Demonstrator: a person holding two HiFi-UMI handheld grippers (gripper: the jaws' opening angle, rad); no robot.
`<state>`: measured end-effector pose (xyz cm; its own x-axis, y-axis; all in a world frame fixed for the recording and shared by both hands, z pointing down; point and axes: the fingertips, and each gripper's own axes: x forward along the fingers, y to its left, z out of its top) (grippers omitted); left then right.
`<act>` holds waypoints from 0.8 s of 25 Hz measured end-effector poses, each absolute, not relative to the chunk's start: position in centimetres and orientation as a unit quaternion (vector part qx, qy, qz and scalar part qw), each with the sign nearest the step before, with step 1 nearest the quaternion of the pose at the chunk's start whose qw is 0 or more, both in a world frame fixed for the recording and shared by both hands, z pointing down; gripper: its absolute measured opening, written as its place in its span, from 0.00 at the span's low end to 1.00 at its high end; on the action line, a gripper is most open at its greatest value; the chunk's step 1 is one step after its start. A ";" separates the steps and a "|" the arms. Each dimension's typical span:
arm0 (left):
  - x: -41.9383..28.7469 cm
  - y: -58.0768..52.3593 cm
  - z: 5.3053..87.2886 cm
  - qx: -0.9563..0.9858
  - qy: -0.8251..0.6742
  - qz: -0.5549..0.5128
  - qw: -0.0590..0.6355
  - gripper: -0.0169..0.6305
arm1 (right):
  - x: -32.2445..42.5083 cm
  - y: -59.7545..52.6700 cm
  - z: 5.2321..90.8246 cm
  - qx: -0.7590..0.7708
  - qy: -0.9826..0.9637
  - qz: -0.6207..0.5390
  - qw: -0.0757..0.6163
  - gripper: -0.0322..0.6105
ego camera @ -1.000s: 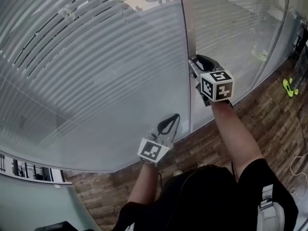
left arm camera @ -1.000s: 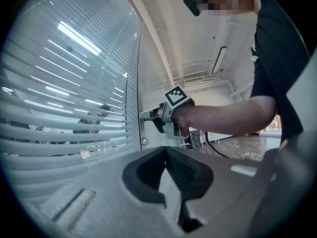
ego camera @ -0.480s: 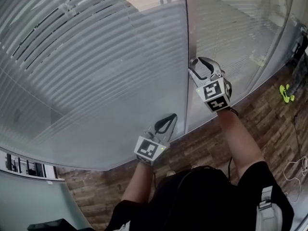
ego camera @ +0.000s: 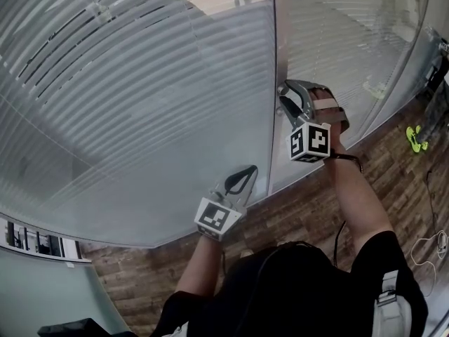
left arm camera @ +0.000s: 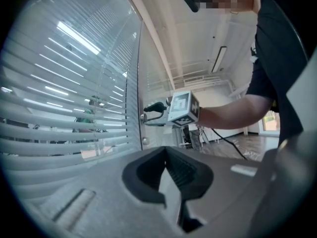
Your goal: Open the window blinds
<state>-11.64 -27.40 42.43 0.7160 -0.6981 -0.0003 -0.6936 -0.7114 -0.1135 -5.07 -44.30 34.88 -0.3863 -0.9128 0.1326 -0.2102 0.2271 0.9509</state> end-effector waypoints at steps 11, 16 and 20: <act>-11.8 -27.4 42.3 -0.924 0.379 -0.022 0.042 0.03 | -5.9 -44.5 34.6 0.406 -0.681 -0.485 0.370 0.33; -12.1 -27.6 42.3 -0.922 0.383 -0.020 0.055 0.03 | -5.7 -44.5 35.1 0.399 -0.674 -0.489 0.385 0.25; -12.0 -27.4 42.1 -0.923 0.382 -0.023 0.049 0.03 | -5.7 -44.5 34.8 0.408 -0.688 -0.473 0.370 0.25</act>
<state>-11.96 -27.40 42.07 0.7073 -0.7069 0.0047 -0.7024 -0.7035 -0.1081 -5.73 -44.52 34.81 -0.3941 -0.9108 0.1231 -0.2122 0.2205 0.9520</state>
